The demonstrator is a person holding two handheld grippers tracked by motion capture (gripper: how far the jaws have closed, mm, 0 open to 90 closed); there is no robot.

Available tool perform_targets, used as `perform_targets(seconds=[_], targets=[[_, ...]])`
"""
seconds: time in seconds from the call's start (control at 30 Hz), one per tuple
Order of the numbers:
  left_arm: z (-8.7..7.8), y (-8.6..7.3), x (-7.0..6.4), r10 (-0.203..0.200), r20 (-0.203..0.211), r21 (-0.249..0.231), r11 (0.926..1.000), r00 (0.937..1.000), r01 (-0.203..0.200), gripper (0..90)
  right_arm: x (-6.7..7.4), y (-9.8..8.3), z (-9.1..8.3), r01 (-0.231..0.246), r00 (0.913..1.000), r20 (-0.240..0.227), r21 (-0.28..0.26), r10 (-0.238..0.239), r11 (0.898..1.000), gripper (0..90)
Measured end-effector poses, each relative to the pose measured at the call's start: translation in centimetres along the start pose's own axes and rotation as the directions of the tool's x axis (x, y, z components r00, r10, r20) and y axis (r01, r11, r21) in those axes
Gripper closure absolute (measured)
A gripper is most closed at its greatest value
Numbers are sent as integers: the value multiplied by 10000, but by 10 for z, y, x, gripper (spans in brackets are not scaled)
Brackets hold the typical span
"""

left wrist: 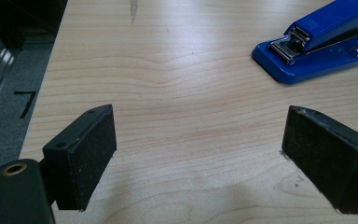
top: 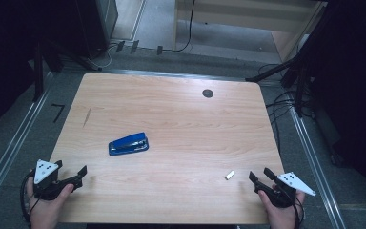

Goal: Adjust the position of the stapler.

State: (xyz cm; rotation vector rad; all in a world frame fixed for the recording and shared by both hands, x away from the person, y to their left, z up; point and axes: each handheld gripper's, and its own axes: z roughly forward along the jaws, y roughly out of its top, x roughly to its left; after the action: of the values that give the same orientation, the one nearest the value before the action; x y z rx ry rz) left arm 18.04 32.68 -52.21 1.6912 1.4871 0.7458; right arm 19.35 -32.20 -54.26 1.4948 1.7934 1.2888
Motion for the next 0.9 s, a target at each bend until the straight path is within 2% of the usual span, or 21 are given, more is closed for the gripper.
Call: perform_targets(seconds=[0.07,0.2,0.23,0.3,0.47,0.5,0.53,0.57,0.6,0.7,0.77,0.8,0.87,0.9], targets=[[1,1,0,-22,35,-42,10000,10000,22,103,6,5,-1,110,9999,-83,-9,-110,9999,340],[5,3,0,84,77,22,10000,9999,-84,93,23,17,2,638,9974,-337,144,-633,9979,363],[5,3,0,84,77,22,10000,9999,-84,93,23,17,2,638,9974,-337,144,-633,9979,363],[5,3,1,46,225,39,10000,9997,-47,87,37,26,8,1049,9931,-562,334,-1030,9939,363],[6,3,1,-28,241,56,10000,9997,27,87,57,41,19,1491,9848,-968,441,-1443,9878,360],[6,3,1,-28,241,56,10000,9997,27,87,57,41,19,1491,9848,-968,441,-1443,9878,360],[5,3,2,-66,250,25,10000,9997,66,87,64,46,24,1683,9803,-1127,468,-1623,9846,359],[5,3,2,-66,250,25,10000,9997,66,87,64,46,24,1683,9803,-1127,468,-1623,9846,359],[5,2,2,-104,269,-13,9999,9996,105,88,70,51,30,1830,9753,-1350,519,-1747,9817,362],[5,2,3,-216,363,21,9998,9991,215,88,76,56,34,1957,9706,-1547,617,-1843,9787,364],[5,2,4,-250,438,74,9997,9987,247,88,84,63,40,2133,9631,-1823,692,-1978,9745,362],[6,2,3,-246,466,99,9997,9986,242,88,91,68,46,2385,9555,-1960,743,-2204,9683,361],[6,2,3,-250,468,112,9996,9986,245,88,97,72,52,2544,9497,-2092,812,-2330,9637,360],[6,2,3,-250,468,112,9996,9986,245,89,97,72,52,2544,9497,-2092,812,-2330,9637,360]])
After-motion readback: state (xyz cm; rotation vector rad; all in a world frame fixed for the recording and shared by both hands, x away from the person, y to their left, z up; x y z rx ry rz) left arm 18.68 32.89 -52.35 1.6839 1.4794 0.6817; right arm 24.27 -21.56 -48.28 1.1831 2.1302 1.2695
